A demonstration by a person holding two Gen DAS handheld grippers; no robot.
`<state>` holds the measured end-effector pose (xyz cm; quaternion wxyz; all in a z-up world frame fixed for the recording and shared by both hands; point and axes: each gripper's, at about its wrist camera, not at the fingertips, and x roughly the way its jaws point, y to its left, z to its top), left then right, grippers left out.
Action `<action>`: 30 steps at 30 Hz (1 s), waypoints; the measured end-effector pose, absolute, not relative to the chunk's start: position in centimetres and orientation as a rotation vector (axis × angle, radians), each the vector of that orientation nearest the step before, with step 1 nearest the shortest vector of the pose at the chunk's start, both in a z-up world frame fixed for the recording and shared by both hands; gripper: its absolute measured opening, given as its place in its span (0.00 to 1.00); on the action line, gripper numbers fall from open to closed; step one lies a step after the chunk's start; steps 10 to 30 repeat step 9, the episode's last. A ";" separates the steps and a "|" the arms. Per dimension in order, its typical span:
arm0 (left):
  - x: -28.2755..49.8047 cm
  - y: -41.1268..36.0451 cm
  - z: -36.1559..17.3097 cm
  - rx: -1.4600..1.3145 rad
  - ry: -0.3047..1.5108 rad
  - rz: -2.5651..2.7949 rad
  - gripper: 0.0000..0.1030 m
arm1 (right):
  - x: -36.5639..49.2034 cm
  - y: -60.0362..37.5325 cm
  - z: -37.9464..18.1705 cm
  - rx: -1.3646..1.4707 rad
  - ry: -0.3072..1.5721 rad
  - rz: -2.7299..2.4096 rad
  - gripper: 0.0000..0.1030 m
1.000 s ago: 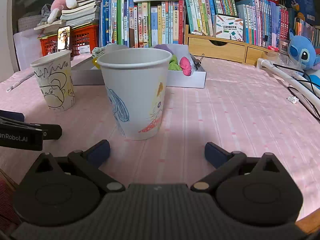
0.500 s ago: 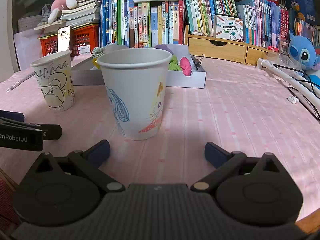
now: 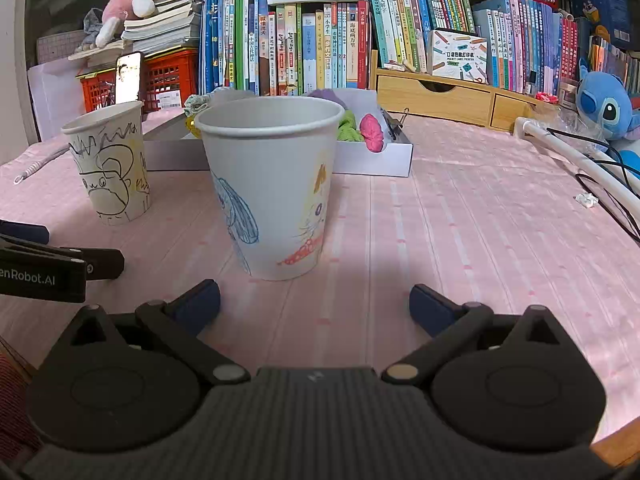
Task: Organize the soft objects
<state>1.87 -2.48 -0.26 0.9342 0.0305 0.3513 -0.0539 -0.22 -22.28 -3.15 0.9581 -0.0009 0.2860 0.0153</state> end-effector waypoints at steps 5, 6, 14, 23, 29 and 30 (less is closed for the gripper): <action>1.8 -2.4 -0.2 0.063 0.717 -0.114 1.00 | -0.2 -22.3 -3.2 -0.002 0.580 0.031 1.00; 1.9 -2.4 -0.2 0.064 0.717 -0.115 1.00 | -0.2 -22.3 -3.2 -0.001 0.580 0.030 1.00; 2.1 -2.3 0.1 0.071 0.727 -0.128 1.00 | -0.1 -22.1 -3.1 0.002 0.585 0.030 1.00; 2.1 -2.3 0.1 0.071 0.727 -0.128 1.00 | -0.1 -22.1 -3.1 0.002 0.585 0.030 1.00; 2.1 -2.3 0.1 0.071 0.727 -0.128 1.00 | -0.1 -22.1 -3.1 0.002 0.585 0.030 1.00; 2.1 -2.3 0.1 0.071 0.727 -0.128 1.00 | -0.1 -22.1 -3.1 0.002 0.585 0.030 1.00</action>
